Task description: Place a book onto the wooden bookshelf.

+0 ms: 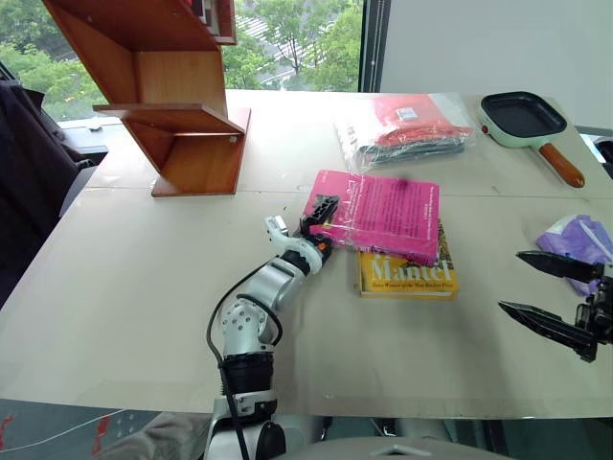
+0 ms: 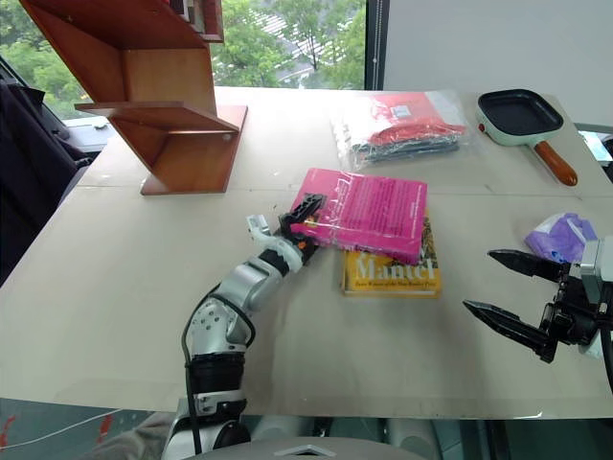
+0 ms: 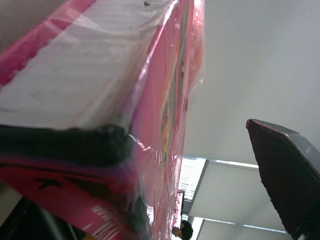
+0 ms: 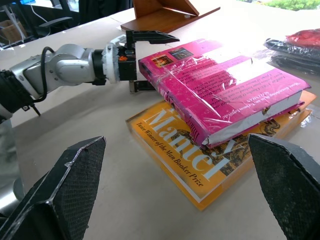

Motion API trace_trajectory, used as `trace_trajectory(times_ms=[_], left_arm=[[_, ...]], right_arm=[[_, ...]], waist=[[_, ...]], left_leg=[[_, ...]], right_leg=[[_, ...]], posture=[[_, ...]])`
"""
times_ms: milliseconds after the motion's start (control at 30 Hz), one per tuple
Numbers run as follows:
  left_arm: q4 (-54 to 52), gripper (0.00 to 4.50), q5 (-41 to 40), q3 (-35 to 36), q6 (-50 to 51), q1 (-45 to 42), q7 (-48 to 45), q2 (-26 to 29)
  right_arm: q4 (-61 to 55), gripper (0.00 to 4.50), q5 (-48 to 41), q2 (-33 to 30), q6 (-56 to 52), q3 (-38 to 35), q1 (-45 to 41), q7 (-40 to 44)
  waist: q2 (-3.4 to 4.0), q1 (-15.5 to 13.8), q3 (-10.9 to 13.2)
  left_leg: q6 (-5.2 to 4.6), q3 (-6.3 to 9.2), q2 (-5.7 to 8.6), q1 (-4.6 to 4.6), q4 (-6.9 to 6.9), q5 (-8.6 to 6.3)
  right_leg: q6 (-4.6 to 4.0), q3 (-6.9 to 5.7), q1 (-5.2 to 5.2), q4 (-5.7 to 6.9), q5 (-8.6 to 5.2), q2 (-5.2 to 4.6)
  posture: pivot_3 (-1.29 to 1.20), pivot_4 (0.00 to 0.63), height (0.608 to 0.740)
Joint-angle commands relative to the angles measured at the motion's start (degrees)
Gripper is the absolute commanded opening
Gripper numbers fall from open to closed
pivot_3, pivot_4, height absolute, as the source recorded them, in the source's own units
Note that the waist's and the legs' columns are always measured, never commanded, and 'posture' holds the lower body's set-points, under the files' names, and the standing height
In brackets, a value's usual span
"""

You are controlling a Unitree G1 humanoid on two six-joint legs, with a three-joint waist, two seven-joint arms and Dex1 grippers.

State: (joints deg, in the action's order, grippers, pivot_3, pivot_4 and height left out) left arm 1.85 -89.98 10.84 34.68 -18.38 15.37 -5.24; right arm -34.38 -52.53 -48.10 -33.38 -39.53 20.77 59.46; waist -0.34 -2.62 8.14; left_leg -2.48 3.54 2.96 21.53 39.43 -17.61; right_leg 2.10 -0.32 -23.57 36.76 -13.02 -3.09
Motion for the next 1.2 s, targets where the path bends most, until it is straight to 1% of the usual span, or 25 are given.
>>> trace_trajectory(times_ms=[33, 67, 100, 167, 233, 267, 333, 367, 400, 500, 567, 600, 633, 667, 733, 767, 833, 900, 1000, 1067, 1167, 1200], left_arm=[[1.0, 3.98, 1.2, 0.4, -0.3, -0.6, -0.9, -2.8], [1.4, 3.8, 1.5, 0.6, -0.6, -0.8, -1.0, -3.2], [1.9, 3.19, 2.1, 0.9, -0.9, -1.1, -1.5, -3.4], [2.4, 2.91, 2.6, 1.3, -1.2, -1.3, -2.1, -3.6], [2.7, 2.1, 3.5, 1.6, -1.2, -1.6, -3.0, -3.4], [2.8, 1.6, 3.8, 1.8, -1.1, -1.7, -3.2, -3.4], [1.8, 0.75, 2.5, 2.9, -1.1, -2.3, -3.0, -3.4], [1.0, 0.38, 1.9, 3.3, -0.8, -2.5, -3.1, -3.3], [0.1, 0.19, 1.4, 3.5, -0.4, -2.6, -3.3, -3.0], [-3.8, 0.18, -0.1, 3.6, 1.6, -3.0, -4.5, -1.5], [-7.6, 0.18, 1.8, 2.8, 2.4, -3.4, -7.6, 0.9], [-10.2, 0.18, 3.3, 2.2, 2.9, -3.6, -9.5, 2.6], [-13.7, 0.18, 5.7, 1.2, 3.7, -4.0, -11.9, 5.4], [-18.1, 0.18, 9.0, -0.1, 4.4, -4.8, -15.1, 9.6], [-25.3, 0.18, 16.9, -2.1, 4.2, -7.1, -20.5, 18.2], [-28.0, 0.18, 22.7, -3.6, 3.2, -8.7, -23.4, 23.4], [-30.8, 0.18, 31.7, -5.8, 1.8, -11.3, -27.7, 31.8], [-33.2, 0.18, 40.7, -8.2, -1.4, -13.5, -32.2, 39.0], [-34.5, 0.18, 54.0, -9.4, -7.2, -17.2, -34.7, 46.2], [-32.8, 0.18, 67.3, -12.0, -12.1, -20.7, -35.7, 52.9], [-30.0, 0.18, 79.1, -13.9, -15.9, -24.7, -36.3, 58.2], [-29.2, 0.18, 84.2, -14.8, -17.0, -26.0, -37.1, 61.1]], right_arm=[[-0.4, 4.5, -1.0, -0.1, 0.5, -2.5, -0.8, -1.0], [-0.3, 4.5, -1.0, -0.1, 0.5, -2.4, -0.9, -1.2], [-0.3, 4.5, -0.9, 0.0, 0.5, -2.1, -1.0, -1.4], [-0.3, 4.5, -0.8, 0.0, 0.4, -1.9, -1.0, -1.6], [-0.5, 4.5, -0.8, -0.1, 0.3, -1.6, -1.0, -1.9], [-0.6, 4.5, -0.9, -0.1, 0.2, -1.5, -1.0, -2.1], [-0.3, 4.5, -1.0, -0.4, 0.1, -1.2, -1.5, -2.3], [-0.1, 4.5, -0.9, -0.6, 0.0, -0.9, -1.9, -2.3], [0.1, 4.5, -0.9, -0.8, 0.0, -0.7, -2.3, -2.4], [0.8, 4.5, -1.1, -1.4, -0.3, 0.3, -3.9, -2.5], [1.3, 4.5, -1.2, -1.8, -0.5, 0.8, -5.1, -2.6], [1.6, 4.5, -1.3, -2.0, -0.7, 1.0, -5.6, -2.6], [1.9, 4.5, -1.4, -2.2, -0.8, 1.1, -6.1, -2.4], [2.4, 4.5, -1.4, -2.5, -0.9, 1.2, -6.6, -2.0], [3.7, 4.5, -1.5, -3.1, -1.2, 1.4, -7.7, -1.2], [4.6, 4.5, -1.7, -3.5, -1.3, 1.6, -8.5, -0.9], [6.5, 4.5, -1.8, -4.0, -1.4, 2.4, -10.8, -0.7], [8.6, 4.5, -1.7, -4.1, -1.3, 3.9, -13.8, -0.5], [11.3, 4.5, -1.9, -3.8, -1.5, 6.6, -18.5, -0.7], [13.2, 4.5, -1.2, -3.6, -1.3, 9.1, -21.4, -0.2], [15.1, 4.5, -0.3, -3.4, -0.9, 11.8, -24.4, 0.6], [16.0, 4.5, -0.1, -3.2, -0.8, 12.8, -25.8, 0.8]], waist=[[0.0, 0.0, 0.0], [0.0, 0.0, 0.0], [-0.01, 0.0, 0.0], [-0.01, 0.0, 0.0], [-0.01, 0.0, 0.0], [0.0, 0.0, 0.0], [-0.01, 0.1, 0.0], [-0.01, 0.1, 0.0], [-0.01, 0.1, 0.0], [-0.07, 0.2, 0.0], [-0.17, 0.2, 0.1], [-0.24, 0.2, 0.1], [-0.31, 0.4, 0.2], [-0.32, 0.4, 0.2], [-0.37, 0.5, 0.3], [-0.37, 0.5, 0.3], [-0.36, 0.5, 0.3], [-0.26, 0.4, 0.2], [-0.3, 0.4, 0.3], [-0.47, 0.5, 0.5], [-0.47, 0.5, 0.5], [-0.5, 0.5, 0.6]], left_leg=[[0.0, 0.0, 0.0, 0.0, 0.0, 0.0], [0.0, 0.01, 0.0, 0.0, 0.0, 0.0], [0.0, 0.01, 0.0, 0.0, 0.0, 0.0], [0.0, 0.02, 0.0, 0.0, 0.0, 0.0], [0.0, 0.01, 0.0, 0.0, 0.0, 0.0], [0.0, 0.01, 0.0, 0.0, 0.0, 0.0], [0.0, 0.01, 0.0, 0.0, 0.0, 0.0], [0.0, 0.01, -0.01, 0.0, 0.0, 0.0], [0.0, 0.01, -0.01, 0.0, 0.0, 0.0], [0.0, 0.01, -0.01, 0.01, 0.0, 0.0], [0.01, 0.02, -0.01, 0.01, 0.0, 0.0], [0.01, 0.02, -0.01, 0.02, 0.0, 0.0], [0.01, 0.02, -0.01, 0.02, 0.0, 0.0], [0.02, 0.02, -0.02, 0.04, -0.01, 0.01], [0.05, 0.0, -0.04, 0.04, -0.05, 0.02], [0.06, 0.01, -0.04, 0.05, -0.06, 0.03], [0.06, -0.01, -0.03, 0.02, -0.04, 0.03], [0.06, -0.03, 0.02, -0.02, -0.07, 0.03], [0.06, -0.04, 0.01, -0.03, -0.1, 0.03], [0.06, -0.02, -0.02, 0.0, -0.12, 0.03], [0.08, 0.0, -0.04, 0.03, -0.21, 0.04], [0.08, 0.0, -0.04, 0.06, -0.24, 0.04]], right_leg=[[0.0, 0.0, 0.0, 0.0, 0.0, 0.0], [0.0, 0.0, 0.0, 0.0, 0.0, 0.0], [0.0, -0.01, 0.0, 0.0, 0.0, 0.0], [0.0, -0.01, 0.0, 0.0, 0.0, 0.0], [0.0, -0.01, 0.0, 0.0, 0.0, 0.0], [0.0, -0.01, 0.0, 0.0, 0.0, 0.0], [0.0, -0.01, 0.0, 0.01, 0.0, 0.01], [0.0, -0.01, 0.0, 0.01, 0.0, 0.01], [0.0, -0.01, 0.0, 0.01, 0.0, 0.01], [0.0, -0.01, -0.01, 0.01, 0.0, 0.01], [0.0, -0.01, -0.01, 0.0, 0.0, 0.01], [0.0, -0.02, -0.02, 0.0, 0.0, 0.01], [0.0, -0.02, -0.02, 0.0, 0.0, 0.01], [0.0, -0.02, -0.06, 0.01, 0.0, 0.05], [-0.01, -0.01, -0.1, 0.02, 0.0, 0.08], [-0.01, -0.01, -0.1, 0.02, 0.0, 0.09], [-0.01, 0.0, -0.08, 0.0, 0.0, 0.09], [-0.02, 0.03, -0.01, -0.04, -0.01, 0.07], [-0.01, 0.03, -0.01, -0.07, -0.01, 0.07], [-0.02, 0.02, -0.06, -0.05, -0.01, 0.08], [-0.02, -0.01, -0.1, -0.08, -0.01, 0.08], [-0.02, -0.01, -0.1, -0.14, -0.01, 0.07]], posture=[[0.0, 0.15, 0.72], [0.0, 0.15, 0.72], [0.0, 0.15, 0.72], [0.0, 0.15, 0.72], [0.0, 0.15, 0.72], [0.0, 0.15, 0.72], [0.0, 0.15, 0.72], [0.0, 0.15, 0.72], [0.0, 0.15, 0.72], [0.0, 0.15, 0.72], [0.0, 0.15, 0.72], [0.0, 0.15, 0.72], [0.0, 0.15, 0.72], [0.0, 0.15, 0.72], [0.0, 0.15, 0.72], [0.0, 0.15, 0.72], [0.0, 0.15, 0.72], [0.0, 0.15, 0.72], [0.0, 0.15, 0.72], [0.0, 0.15, 0.72], [0.0, 0.15, 0.72], [0.0, 0.15, 0.72]])
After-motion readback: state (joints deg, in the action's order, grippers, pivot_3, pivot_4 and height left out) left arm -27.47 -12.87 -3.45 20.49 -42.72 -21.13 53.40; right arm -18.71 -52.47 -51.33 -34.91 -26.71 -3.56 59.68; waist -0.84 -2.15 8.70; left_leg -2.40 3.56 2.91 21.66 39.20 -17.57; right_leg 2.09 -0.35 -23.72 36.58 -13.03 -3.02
